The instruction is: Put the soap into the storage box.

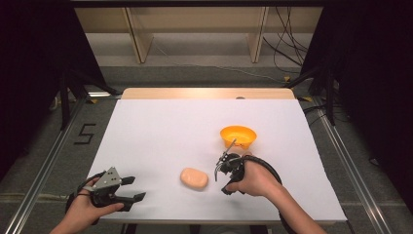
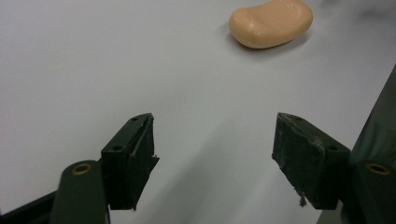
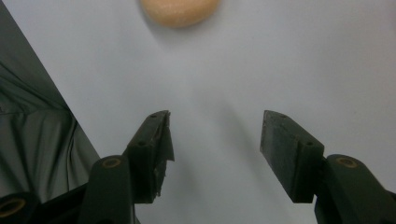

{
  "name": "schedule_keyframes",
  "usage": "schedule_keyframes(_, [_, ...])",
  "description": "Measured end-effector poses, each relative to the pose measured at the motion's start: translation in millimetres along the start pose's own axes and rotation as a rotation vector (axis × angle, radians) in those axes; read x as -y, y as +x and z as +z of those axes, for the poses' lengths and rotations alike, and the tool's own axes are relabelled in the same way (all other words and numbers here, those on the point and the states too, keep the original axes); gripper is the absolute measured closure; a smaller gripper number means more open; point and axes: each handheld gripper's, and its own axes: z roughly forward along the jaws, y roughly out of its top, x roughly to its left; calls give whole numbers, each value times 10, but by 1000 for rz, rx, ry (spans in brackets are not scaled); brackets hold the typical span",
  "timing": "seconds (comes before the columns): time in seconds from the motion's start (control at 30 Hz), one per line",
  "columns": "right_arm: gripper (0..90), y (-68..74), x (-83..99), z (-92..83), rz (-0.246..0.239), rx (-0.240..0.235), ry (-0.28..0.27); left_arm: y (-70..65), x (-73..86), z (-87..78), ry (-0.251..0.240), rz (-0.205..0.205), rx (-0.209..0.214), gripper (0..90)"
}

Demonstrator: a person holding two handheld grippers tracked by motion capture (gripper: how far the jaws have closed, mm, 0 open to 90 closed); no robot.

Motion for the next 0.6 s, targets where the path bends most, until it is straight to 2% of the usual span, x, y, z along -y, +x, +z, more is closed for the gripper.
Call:
schedule_keyframes(0.03, [430,0,0,0,0,0,0,-21,4,10,-14,-26,6,292])
schedule_keyframes(0.07, [430,18,-14,2,23,-11,0,-21,3,9,-13,-26,7,292])
schedule_keyframes(0.17, [430,32,-59,13,21,-15,9,-21,2,10,-13,-25,6,292])
schedule_keyframes(0.3, [412,46,-139,33,2,-13,26,-21,3,8,-13,-24,6,292])
schedule_keyframes(0.33, [408,26,-149,48,-26,-13,19,-21,4,7,-13,-24,5,292])
schedule_keyframes(0.37, [408,26,-149,48,-26,-13,19,-22,5,8,-14,-27,5,292])
schedule_keyframes(0.4, [404,47,-181,53,-12,-21,27,-4,2,-3,-2,-5,-1,292])
schedule_keyframes(0.5, [402,44,-203,72,-16,-16,26,-2,3,-9,0,-4,-6,292])
schedule_keyframes(0.53, [401,53,-219,72,-3,-15,36,4,3,-4,-13,6,-10,292])
schedule_keyframes(0.57, [401,38,-225,84,-33,-20,20,-7,9,-6,-10,-10,-7,292])
schedule_keyframes(0.6, [400,48,-253,84,-21,-15,27,-32,13,-9,-11,-46,-5,292])
